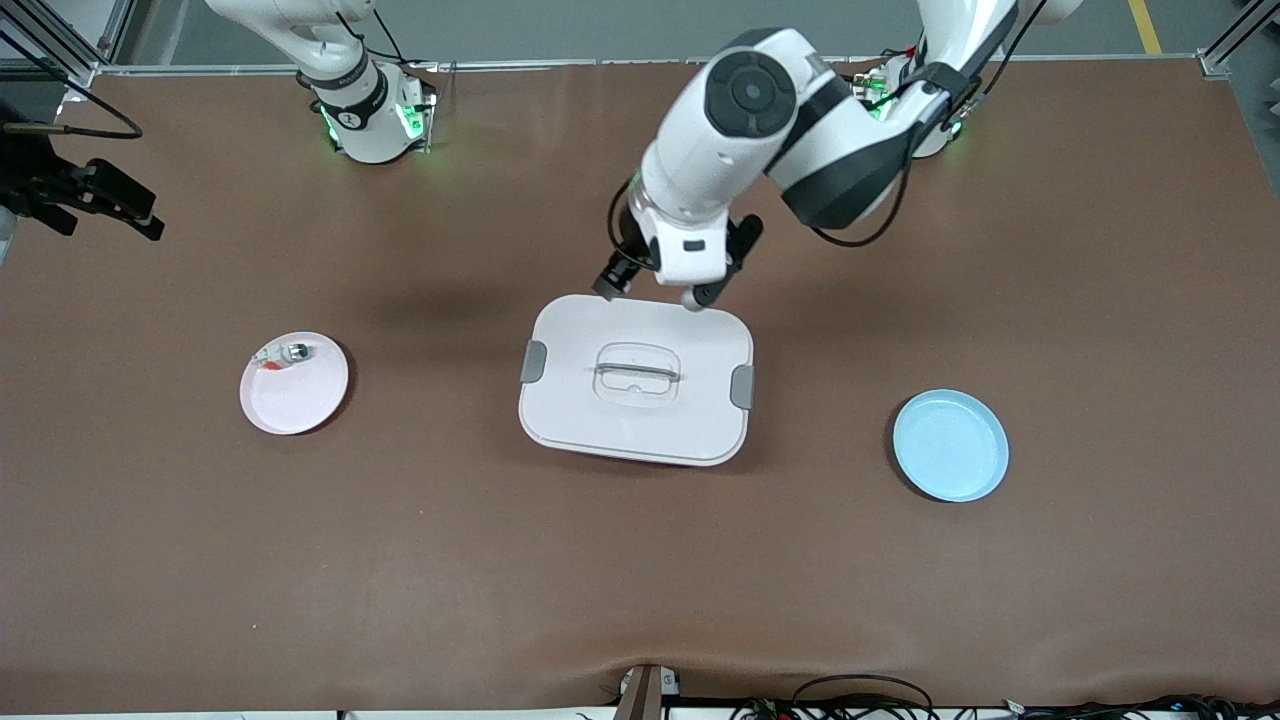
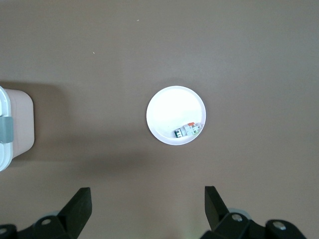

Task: Transfer orange switch to right arm and place
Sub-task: 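Lift the orange switch and carry it over the white box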

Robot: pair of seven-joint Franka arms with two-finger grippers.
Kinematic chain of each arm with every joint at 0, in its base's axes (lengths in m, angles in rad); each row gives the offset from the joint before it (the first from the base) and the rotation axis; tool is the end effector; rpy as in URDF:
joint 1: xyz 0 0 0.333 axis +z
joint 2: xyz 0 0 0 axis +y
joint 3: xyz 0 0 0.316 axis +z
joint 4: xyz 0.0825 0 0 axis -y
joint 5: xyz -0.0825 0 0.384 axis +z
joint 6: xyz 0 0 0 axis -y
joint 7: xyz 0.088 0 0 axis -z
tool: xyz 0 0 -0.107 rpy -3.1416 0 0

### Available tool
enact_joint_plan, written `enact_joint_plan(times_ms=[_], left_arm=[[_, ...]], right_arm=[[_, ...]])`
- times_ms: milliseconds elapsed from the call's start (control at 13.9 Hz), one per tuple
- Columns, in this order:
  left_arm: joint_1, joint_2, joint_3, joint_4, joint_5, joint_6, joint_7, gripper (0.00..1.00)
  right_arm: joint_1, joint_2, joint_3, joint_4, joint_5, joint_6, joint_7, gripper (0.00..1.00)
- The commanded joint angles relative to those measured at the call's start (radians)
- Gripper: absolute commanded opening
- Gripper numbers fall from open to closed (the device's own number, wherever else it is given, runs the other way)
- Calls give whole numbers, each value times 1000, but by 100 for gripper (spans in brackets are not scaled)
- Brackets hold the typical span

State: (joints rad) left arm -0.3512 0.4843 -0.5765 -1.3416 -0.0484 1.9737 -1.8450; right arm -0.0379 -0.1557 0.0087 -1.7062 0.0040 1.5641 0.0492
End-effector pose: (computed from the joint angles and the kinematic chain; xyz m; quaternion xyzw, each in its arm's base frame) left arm 0.4853 -0.5126 0.5082 0.8593 0.4773 -0.1244 0.1355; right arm 0.5040 -0.0139 0.6425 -0.9992 0.0392 -0.0068 0.0014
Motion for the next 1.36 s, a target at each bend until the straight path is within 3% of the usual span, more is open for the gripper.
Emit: enact_joint_plan(times_ms=[0, 431, 575, 1293], left_arm=[[-54, 36, 6, 82, -11, 36, -91, 0], [-75, 31, 10, 91, -10, 97, -209, 0], [-75, 36, 18, 107, -10, 100, -227, 0], [-78, 100, 23, 113, -11, 209, -368, 0]], right_arm=[[-27, 2, 10, 20, -10, -9, -9, 100], [-30, 119, 10, 48, -10, -9, -9, 100], [-45, 210, 10, 59, -1, -19, -25, 100], [-68, 252, 10, 76, -10, -35, -68, 100]])
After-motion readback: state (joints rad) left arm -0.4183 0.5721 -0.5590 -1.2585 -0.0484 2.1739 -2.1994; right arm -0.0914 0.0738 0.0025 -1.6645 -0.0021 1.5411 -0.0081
